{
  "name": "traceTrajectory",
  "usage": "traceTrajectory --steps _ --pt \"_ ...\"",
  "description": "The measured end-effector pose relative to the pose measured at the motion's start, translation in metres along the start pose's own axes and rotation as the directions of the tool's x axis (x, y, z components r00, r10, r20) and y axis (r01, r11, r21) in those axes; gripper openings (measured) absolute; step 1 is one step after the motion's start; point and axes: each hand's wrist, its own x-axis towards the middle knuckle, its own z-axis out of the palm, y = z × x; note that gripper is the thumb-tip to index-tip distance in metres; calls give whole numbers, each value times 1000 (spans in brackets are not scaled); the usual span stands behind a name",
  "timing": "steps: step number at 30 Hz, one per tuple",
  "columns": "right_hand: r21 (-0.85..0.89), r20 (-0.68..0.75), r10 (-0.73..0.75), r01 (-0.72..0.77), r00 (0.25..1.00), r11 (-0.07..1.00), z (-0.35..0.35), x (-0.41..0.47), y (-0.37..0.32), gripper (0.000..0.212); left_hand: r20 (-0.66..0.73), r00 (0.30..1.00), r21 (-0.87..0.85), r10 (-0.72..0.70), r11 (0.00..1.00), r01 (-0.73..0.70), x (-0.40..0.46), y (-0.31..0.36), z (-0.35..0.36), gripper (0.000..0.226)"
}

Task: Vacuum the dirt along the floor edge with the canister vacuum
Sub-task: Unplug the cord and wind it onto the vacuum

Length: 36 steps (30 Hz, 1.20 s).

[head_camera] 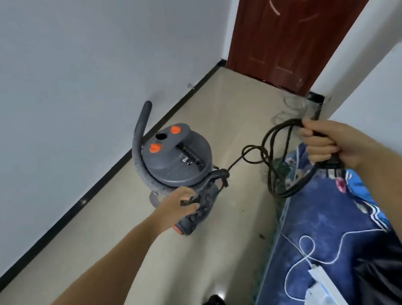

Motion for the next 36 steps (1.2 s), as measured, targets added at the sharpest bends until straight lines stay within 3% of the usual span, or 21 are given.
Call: traceTrajectory --steps 1,2,4,6,8,10,12,13,15,17,19,20,21,23,24,26,28,30,32,34,36 --pt "-44 15 -5 5 1000 999 6 7 -6 41 45 996 -13 74 997 -74 11 21 14 48" --pt "11 120 18 -19 993 1000 8 17 -13 41 77 986 1 150 989 -151 23 41 26 62" --pt "234 429 41 -155 903 960 7 36 -25 43 45 972 94 232 967 -235 51 66 42 80" --pt "341 566 -22 -210 824 916 2 46 -47 43 -94 961 93 260 963 -252 76 75 44 71" --pt "408 607 -135 -162 783 898 -5 56 -71 43 -189 957 18 218 976 -218 93 83 36 45" --pt "473 570 -251 -63 782 879 -14 63 -94 44 -208 953 29 220 975 -219 105 85 24 28" --pt "569 471 -330 3 818 822 -30 75 -117 40 -253 958 -86 139 983 -165 119 77 7 18" --pt "637 386 -381 55 840 769 -37 83 -128 36 -264 964 -218 36 971 -96 126 70 -3 12" --pt "707 97 -447 254 889 660 -48 99 -144 32 -201 973 -382 -111 924 26 132 62 -22 21" --pt "637 -251 -405 465 879 615 -53 119 -148 43 12 994 -340 -111 934 109 131 70 -29 32" --pt "554 -516 -347 614 783 562 -54 147 -141 46 220 974 -247 -61 962 117 128 87 -26 43" --pt "487 -605 -320 657 729 575 -53 163 -135 44 258 965 -185 -41 979 91 128 93 -22 43" --pt "375 -663 -305 656 683 654 -50 178 -130 42 246 969 -105 -13 994 40 130 97 -18 40" --pt "-17 -697 -347 469 628 883 -45 209 -115 40 190 978 145 87 983 -115 137 100 -17 32" --pt "-237 -645 -390 313 657 920 -41 223 -105 39 205 971 269 121 947 -175 142 102 -19 30" --pt "-563 -418 -352 65 837 824 -26 246 -80 34 280 952 435 121 868 -238 152 108 -18 31" --pt "-848 -116 -125 -32 985 529 -15 261 -50 29 290 949 512 126 817 -265 167 115 -17 34" --pt "-986 107 153 84 982 145 -14 274 -23 28 247 954 590 168 755 -286 181 120 -19 35" --pt "-977 196 290 211 937 -23 -20 290 -9 32 164 961 650 222 709 -274 194 114 -20 36" --pt "-972 234 364 231 902 51 -30 308 -11 38 -11 950 637 311 735 -233 203 103 -17 37" --pt "-958 278 520 190 808 217 -35 327 -20 41 -285 873 575 396 799 -175 211 88 -12 43"
